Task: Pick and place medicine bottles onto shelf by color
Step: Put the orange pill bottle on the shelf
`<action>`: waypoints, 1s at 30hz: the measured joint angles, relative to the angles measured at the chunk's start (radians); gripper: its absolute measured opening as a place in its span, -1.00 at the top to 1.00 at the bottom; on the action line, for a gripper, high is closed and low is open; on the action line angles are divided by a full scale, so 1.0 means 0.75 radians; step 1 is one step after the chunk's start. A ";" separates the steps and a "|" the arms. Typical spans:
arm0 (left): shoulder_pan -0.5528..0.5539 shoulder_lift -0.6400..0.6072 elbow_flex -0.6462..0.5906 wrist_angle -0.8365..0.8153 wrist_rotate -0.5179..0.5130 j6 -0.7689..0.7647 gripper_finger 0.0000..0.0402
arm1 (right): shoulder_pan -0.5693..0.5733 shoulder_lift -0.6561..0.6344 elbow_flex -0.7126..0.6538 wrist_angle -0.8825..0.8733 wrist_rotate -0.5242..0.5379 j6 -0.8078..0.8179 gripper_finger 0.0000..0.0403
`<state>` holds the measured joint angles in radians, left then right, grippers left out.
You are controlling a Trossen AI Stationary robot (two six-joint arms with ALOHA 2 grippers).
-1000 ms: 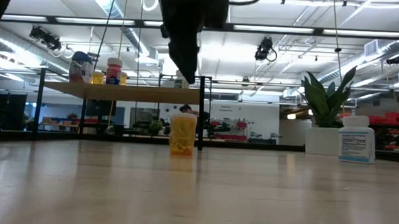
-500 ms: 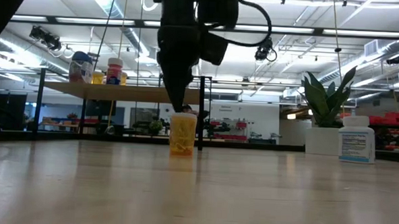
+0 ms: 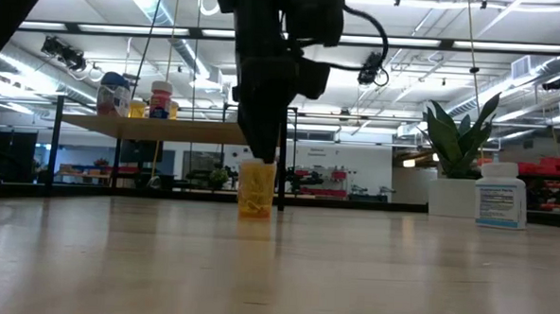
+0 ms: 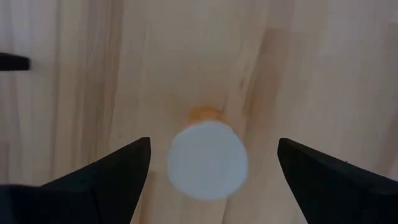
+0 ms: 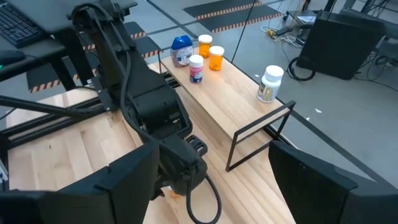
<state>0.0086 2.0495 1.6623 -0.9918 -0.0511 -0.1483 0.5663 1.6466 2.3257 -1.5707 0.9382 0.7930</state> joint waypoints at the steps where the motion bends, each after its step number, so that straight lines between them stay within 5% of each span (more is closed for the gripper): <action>1: 0.000 0.006 -0.001 -0.008 -0.007 -0.003 -0.78 | -0.001 0.000 0.000 -0.001 0.000 0.000 -0.55; 14: 0.008 0.061 -0.001 0.017 -0.011 -0.041 -0.76 | 0.000 0.001 0.000 -0.001 -0.015 0.011 -0.55; 30: 0.008 0.061 -0.001 -0.022 -0.011 -0.122 -0.37 | 0.000 0.001 0.000 -0.001 -0.016 0.004 -0.55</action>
<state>0.0147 2.0953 1.6615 -1.0081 -0.0593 -0.2394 0.5663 1.6470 2.3257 -1.5711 0.9264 0.7963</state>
